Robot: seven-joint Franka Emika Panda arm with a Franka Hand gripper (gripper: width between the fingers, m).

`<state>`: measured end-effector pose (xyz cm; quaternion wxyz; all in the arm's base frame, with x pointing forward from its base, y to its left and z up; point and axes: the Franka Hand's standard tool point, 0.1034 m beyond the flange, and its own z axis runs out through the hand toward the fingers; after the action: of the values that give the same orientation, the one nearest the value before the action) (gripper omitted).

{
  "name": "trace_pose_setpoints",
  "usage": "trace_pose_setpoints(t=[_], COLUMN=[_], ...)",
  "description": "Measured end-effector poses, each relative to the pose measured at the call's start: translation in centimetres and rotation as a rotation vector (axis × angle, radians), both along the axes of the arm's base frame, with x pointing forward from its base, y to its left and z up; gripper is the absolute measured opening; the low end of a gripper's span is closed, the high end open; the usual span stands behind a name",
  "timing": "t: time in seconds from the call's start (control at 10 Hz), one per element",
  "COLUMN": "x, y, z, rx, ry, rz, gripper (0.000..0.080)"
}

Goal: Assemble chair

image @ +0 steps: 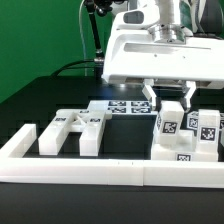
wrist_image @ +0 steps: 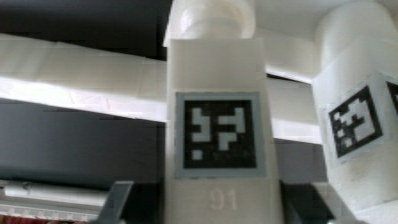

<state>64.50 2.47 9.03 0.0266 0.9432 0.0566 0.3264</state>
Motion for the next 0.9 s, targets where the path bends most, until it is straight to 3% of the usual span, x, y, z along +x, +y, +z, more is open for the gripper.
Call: trace_pose_setpoints(t=[0.2, 0.3, 0.4, 0.5, 0.6, 0.9], x=[-0.18, -0.18, -0.20, -0.22, -0.05, 0.18], y=[0.01, 0.02, 0.00, 0.02, 0.12, 0.41], z=[-0.39, -0.40, -0.44, -0.50, -0.43, 0.38], rx=[-0.003, -0.003, -0.004, -0.003, -0.002, -0.001], ry=[0.032, 0.032, 0.033, 0.039, 0.050, 0.061], rz=[0.005, 0.005, 0.005, 0.005, 0.006, 0.013], gripper=[0.0294, 0.0474, 0.0590, 0.0590, 0.0639, 0.0649])
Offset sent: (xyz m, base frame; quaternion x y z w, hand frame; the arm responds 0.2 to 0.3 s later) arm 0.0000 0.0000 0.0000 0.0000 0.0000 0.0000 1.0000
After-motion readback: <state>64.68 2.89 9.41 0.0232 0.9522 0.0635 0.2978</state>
